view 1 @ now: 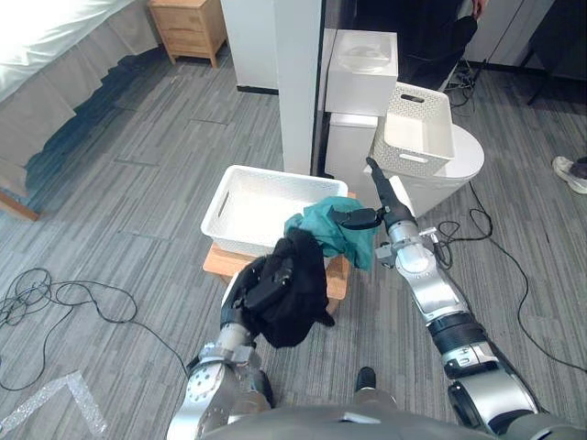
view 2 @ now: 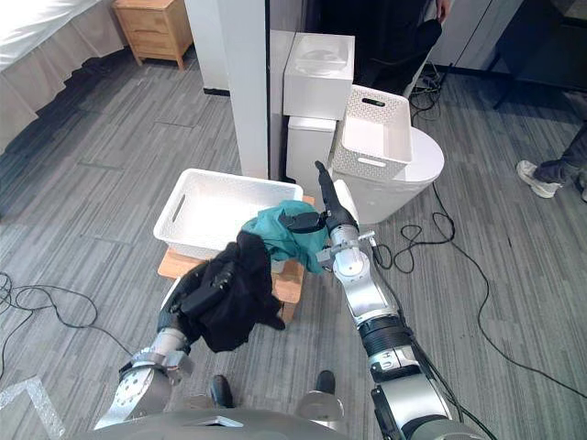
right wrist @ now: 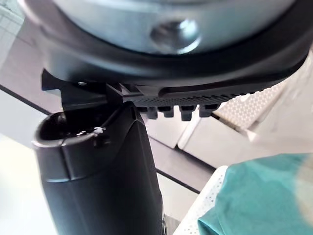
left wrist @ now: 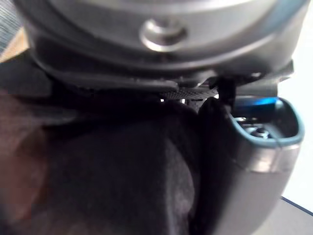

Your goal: Tidy up the quilt and then pick up the clothes from the bed and put them into the laundry hamper

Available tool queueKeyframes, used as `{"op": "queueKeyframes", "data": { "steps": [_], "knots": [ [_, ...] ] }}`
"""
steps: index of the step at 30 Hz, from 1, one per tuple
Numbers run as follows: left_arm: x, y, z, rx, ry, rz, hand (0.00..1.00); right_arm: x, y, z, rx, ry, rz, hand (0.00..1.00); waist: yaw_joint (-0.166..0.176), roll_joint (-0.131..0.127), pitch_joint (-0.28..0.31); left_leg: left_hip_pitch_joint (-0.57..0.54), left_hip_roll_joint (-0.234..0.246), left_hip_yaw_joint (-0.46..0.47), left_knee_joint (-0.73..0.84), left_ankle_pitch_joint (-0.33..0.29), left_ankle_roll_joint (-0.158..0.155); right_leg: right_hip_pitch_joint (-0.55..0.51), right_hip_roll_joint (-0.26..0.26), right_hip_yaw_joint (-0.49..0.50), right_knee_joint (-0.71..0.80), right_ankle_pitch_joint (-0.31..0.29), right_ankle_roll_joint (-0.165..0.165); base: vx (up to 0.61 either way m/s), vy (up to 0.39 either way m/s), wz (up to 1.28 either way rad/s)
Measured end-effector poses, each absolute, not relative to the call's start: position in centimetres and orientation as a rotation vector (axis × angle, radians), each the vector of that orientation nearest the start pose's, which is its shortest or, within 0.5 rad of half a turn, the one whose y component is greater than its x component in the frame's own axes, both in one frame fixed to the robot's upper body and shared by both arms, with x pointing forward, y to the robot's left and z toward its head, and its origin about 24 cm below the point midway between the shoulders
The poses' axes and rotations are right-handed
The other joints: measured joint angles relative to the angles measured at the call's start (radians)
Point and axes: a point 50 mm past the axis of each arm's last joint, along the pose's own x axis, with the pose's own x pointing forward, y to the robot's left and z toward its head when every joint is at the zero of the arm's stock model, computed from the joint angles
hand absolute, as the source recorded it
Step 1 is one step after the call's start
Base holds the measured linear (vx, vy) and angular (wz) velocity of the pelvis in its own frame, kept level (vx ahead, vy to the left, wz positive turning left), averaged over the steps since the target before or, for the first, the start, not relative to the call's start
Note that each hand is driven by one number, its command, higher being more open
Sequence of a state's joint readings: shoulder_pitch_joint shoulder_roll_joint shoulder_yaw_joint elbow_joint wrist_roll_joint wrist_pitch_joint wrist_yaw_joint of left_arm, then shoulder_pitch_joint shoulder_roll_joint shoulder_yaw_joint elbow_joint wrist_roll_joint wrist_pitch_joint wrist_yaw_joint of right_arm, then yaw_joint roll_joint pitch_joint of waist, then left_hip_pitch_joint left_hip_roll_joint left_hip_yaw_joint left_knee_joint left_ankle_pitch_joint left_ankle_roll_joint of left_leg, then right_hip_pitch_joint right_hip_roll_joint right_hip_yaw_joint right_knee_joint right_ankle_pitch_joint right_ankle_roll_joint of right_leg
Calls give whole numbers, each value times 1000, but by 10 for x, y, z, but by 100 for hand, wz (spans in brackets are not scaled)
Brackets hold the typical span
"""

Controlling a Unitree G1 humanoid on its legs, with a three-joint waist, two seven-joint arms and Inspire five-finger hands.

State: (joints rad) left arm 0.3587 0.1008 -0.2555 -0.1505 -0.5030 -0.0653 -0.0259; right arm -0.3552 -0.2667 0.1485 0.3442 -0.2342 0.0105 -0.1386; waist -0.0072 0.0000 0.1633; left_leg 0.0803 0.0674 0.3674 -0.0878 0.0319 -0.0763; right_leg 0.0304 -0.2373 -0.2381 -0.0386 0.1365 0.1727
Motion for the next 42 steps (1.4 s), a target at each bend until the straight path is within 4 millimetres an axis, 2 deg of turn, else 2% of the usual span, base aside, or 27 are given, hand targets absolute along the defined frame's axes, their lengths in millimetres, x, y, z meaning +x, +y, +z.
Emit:
{"op": "queueKeyframes", "data": {
  "steps": [2,4,6,7,8,11,14,19,23,27,30,37,38,41,42],
  "knots": [
    [185,126,14,-459,133,-119,0,315,-173,69,-559,-71,-27,100,-3,0,0,6,0,6,3,6,6,0,0,1,0,0,0,0,-12,-10],
    [191,136,18,-446,101,-81,0,309,-181,75,-545,-93,-67,100,-10,-1,0,19,-1,16,4,6,7,6,0,5,0,0,0,16,-8,-13],
    [198,157,24,-420,56,15,0,301,-194,80,-528,-109,-124,100,-24,-2,0,33,-1,31,4,3,6,8,1,25,2,1,1,-4,4,-20],
    [204,172,30,-380,15,85,0,292,-208,79,-509,-105,-181,100,-27,-3,-1,37,-1,38,4,0,6,8,1,26,2,1,1,-13,1,-17],
    [206,178,34,-360,-3,112,0,288,-214,78,-502,-99,-206,100,-28,-4,-1,38,-1,40,3,-1,6,8,1,27,2,2,2,-14,-5,-10],
    [216,198,47,-297,-70,208,0,270,-238,65,-498,-35,-299,100,-41,-6,-1,51,-1,49,0,-6,4,15,2,35,2,2,2,-19,-7,-9],
    [227,210,62,-205,-133,281,0,243,-255,41,-463,66,-371,100,-55,-8,-2,57,0,59,-1,-18,-4,16,4,49,2,2,2,-28,3,-10],
    [244,209,77,-114,-195,319,0,204,-257,5,-379,218,-418,100,-87,-7,-8,64,7,92,-1,-24,-11,3,16,76,0,2,2,-17,-14,-18],
    [261,212,80,-25,-197,349,0,183,-255,-11,-358,296,-429,100,-123,-7,-23,62,17,118,-1,-23,-15,-12,30,102,-10,5,-2,-10,-35,-23],
    [274,212,73,36,-154,365,0,159,-259,-25,-368,379,-442,100,-165,3,-38,69,23,150,-1,-24,-17,-19,41,134,-21,11,-4,-12,-32,-22],
    [280,212,67,40,-120,367,0,146,-254,-35,-337,428,-448,100,-183,4,-44,69,31,175,-1,-25,-21,-31,52,162,-29,22,-3,-37,-29,-27],
    [279,212,47,96,-23,374,0,137,-240,-47,-306,485,-409,100,-215,19,-55,66,50,218,-1,-35,-35,-55,71,196,-37,23,-5,-56,-45,-20],
    [279,213,38,148,13,372,100,137,-239,-48,-305,487,-405,100,-215,23,-58,65,55,230,-2,-36,-40,-64,76,215,-37,23,-6,-49,-58,-22],
    [273,213,8,216,148,366,100,136,-236,-52,-297,504,-398,100,-217,23,-58,65,62,241,-2,-34,-48,-71,84,219,-38,15,-18,-38,-54,-14],
    [269,212,-8,219,221,364,100,135,-235,-55,-286,516,-403,100,-217,21,-58,65,64,241,-2,-32,-51,-71,86,219,-38,9,-28,-30,-69,0]
  ]
}}
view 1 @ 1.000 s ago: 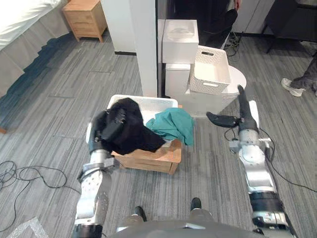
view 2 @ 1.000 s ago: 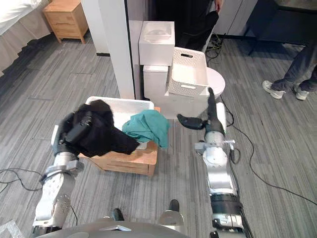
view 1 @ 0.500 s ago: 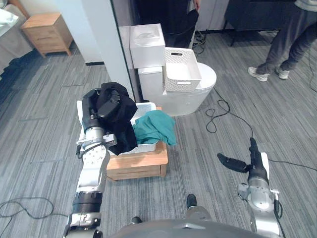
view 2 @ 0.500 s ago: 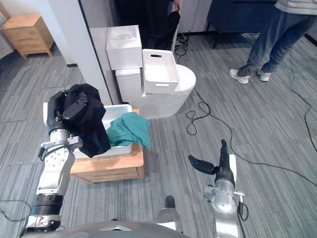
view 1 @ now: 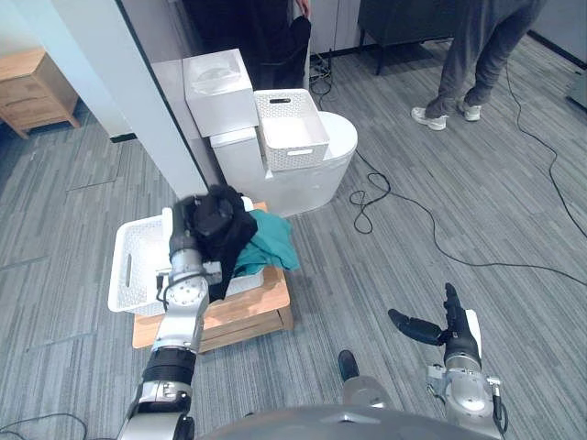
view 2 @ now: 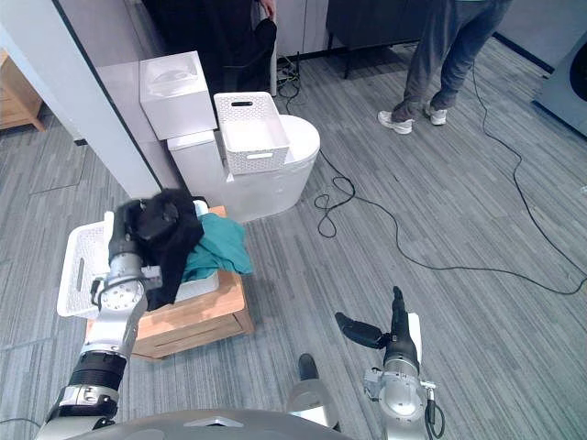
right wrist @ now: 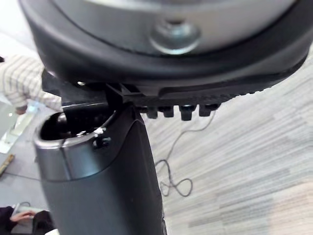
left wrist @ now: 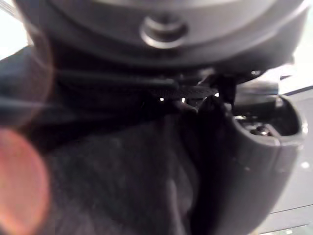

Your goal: Tidy up the quilt and then pick up the clothes from the bed and put them into the laundry hamper

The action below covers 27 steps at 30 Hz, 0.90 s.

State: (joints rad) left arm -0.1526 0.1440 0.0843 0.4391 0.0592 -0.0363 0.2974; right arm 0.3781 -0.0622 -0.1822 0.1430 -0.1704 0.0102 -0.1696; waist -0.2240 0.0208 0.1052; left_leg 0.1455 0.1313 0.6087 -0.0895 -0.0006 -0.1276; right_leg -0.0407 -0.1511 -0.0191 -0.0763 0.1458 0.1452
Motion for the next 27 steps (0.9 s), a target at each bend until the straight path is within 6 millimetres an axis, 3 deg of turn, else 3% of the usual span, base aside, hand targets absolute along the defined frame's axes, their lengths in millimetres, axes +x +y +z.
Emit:
{"op": "queueKeyframes", "data": {
  "steps": [4,16,19,24,27],
  "knots": [
    [245,211,-47,237,413,369,100,129,-233,-65,-255,560,-414,100,3,-3,0,-2,4,-11,0,12,-4,3,3,-7,0,-3,-5,-23,-58,5],
    [240,243,-39,232,394,555,100,119,-227,-81,-207,637,-419,100,15,-37,-22,-34,8,-91,-1,36,-3,11,-2,-73,4,-13,-21,-49,-44,17],
    [244,250,-24,233,325,601,100,115,-226,-86,-182,661,-426,100,30,-38,-22,-36,9,-109,-1,42,-2,18,-3,-87,5,-14,-23,-44,-35,15],
    [249,275,21,250,131,734,100,111,-227,-91,-173,688,-433,100,45,-50,-30,-42,13,-142,-1,52,-2,33,-3,-120,5,-20,-31,-39,-28,19],
    [248,280,41,239,41,786,100,110,-230,-90,-174,688,-449,100,56,-50,-30,-49,12,-157,-1,60,2,43,-2,-148,5,-22,-33,-35,-25,20]
  ]
}}
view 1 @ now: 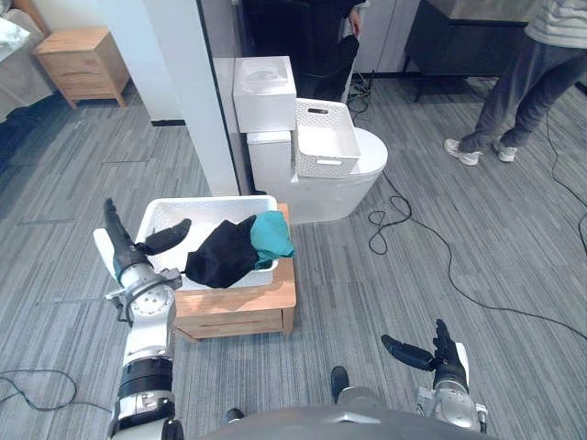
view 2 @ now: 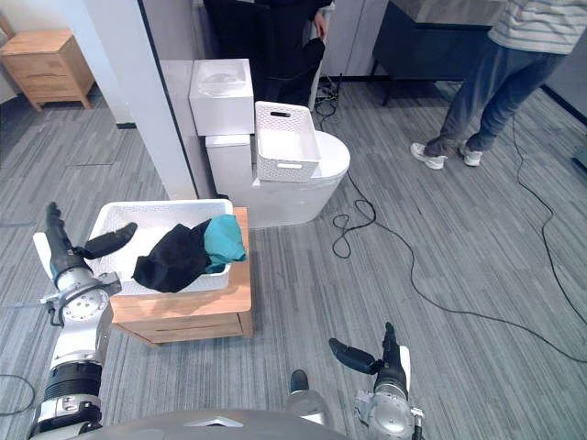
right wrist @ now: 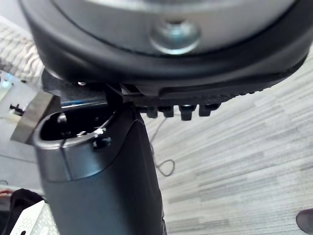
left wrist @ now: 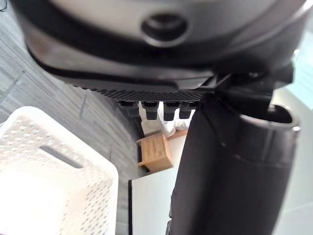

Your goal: Tidy up the quilt and then pick up the clothes from the bed and put them into the laundry hamper

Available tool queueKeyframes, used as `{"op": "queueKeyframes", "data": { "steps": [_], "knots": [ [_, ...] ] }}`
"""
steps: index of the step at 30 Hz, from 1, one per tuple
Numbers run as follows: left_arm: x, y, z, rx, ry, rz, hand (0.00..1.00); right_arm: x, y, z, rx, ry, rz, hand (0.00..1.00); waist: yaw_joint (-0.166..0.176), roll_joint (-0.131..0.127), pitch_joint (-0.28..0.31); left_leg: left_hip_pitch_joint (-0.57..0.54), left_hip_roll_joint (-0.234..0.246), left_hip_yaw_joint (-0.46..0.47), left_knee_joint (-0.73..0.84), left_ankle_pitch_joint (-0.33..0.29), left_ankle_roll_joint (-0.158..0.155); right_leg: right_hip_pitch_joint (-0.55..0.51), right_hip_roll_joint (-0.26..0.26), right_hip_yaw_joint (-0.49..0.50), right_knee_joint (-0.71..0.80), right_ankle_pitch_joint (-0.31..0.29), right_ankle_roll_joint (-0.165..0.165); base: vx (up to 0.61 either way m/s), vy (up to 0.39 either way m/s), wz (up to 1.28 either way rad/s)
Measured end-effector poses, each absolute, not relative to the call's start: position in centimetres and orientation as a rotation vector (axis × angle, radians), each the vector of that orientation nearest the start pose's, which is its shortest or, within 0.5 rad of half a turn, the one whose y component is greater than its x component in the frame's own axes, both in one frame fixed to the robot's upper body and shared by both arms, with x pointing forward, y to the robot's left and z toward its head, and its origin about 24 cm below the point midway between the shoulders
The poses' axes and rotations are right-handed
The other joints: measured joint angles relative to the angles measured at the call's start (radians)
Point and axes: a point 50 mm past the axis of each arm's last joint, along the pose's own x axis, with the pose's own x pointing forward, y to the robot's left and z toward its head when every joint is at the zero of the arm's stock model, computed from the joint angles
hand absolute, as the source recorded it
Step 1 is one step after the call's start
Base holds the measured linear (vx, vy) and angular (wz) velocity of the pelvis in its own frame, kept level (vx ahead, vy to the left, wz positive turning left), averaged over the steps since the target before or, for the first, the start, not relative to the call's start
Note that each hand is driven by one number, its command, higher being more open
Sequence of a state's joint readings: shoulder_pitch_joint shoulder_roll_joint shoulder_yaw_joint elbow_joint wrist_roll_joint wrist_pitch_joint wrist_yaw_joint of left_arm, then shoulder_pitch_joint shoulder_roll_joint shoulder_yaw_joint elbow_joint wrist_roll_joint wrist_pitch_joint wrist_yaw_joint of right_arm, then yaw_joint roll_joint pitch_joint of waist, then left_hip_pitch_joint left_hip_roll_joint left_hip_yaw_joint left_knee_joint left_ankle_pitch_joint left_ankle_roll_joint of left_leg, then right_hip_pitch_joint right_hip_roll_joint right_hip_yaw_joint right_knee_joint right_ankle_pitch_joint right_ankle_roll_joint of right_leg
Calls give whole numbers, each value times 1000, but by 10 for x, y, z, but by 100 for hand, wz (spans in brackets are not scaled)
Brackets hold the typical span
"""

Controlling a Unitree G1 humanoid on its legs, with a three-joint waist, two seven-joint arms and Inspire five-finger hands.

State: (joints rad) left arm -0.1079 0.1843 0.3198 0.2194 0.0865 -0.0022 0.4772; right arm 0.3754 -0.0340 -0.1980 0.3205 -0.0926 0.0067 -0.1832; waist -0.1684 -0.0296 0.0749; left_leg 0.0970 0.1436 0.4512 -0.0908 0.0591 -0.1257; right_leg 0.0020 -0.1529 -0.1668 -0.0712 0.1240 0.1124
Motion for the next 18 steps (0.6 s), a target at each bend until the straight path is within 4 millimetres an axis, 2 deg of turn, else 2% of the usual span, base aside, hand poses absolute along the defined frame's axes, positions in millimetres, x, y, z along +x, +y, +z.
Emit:
{"op": "queueKeyframes", "data": {
  "steps": [3,5,7,8,10,11,12,13,15,18],
  "knots": [
    [239,288,57,225,-48,852,100,112,-231,-91,-171,688,-456,100,4,-2,-4,-3,-1,-9,0,7,2,2,1,-12,0,0,0,-20,-18,13],
    [229,289,58,204,-77,882,100,114,-231,-93,-168,695,-454,100,5,-1,-13,-2,-1,-12,0,10,2,4,1,-13,0,0,0,-9,-6,4],
    [204,285,42,90,-63,913,100,113,-231,-95,-166,707,-455,100,12,6,-22,1,-2,-18,0,10,3,16,0,-21,-1,-1,0,-7,-2,9],
    [201,284,39,71,-54,915,100,113,-231,-96,-165,710,-456,100,14,7,-23,2,-2,-18,0,10,3,17,0,-21,-1,-1,0,-8,2,4],
    [176,275,11,-45,56,928,100,110,-230,-99,-158,727,-459,100,32,9,-24,14,-1,-16,0,9,3,26,0,-22,-1,-4,-2,0,0,0],
    [157,269,-10,-121,149,928,100,110,-227,-99,-149,732,-460,100,37,9,-25,20,2,-16,-1,6,1,36,1,-26,-1,-7,-2,-23,1,5],
    [147,265,-21,-142,203,928,100,110,-226,-100,-142,733,-462,100,41,8,-26,22,4,-16,-1,4,-1,38,1,-28,0,-11,-5,0,0,0],
    [118,253,-53,-228,371,909,100,109,-220,-102,-116,742,-468,100,61,4,-29,36,9,-5,0,-7,-2,47,1,-30,2,-20,-2,-21,4,-3],
    [96,244,-74,-289,484,916,100,108,-216,-103,-102,747,-466,100,74,1,-32,44,15,18,0,-8,-3,53,2,-33,3,-27,-6,-7,0,-2],
    [44,221,-118,-398,772,924,100,108,-204,-106,-60,770,-456,100,89,-6,-42,53,36,98,0,-2,-11,50,-1,-52,20,-42,-5,1,-7,16]
  ]
}}
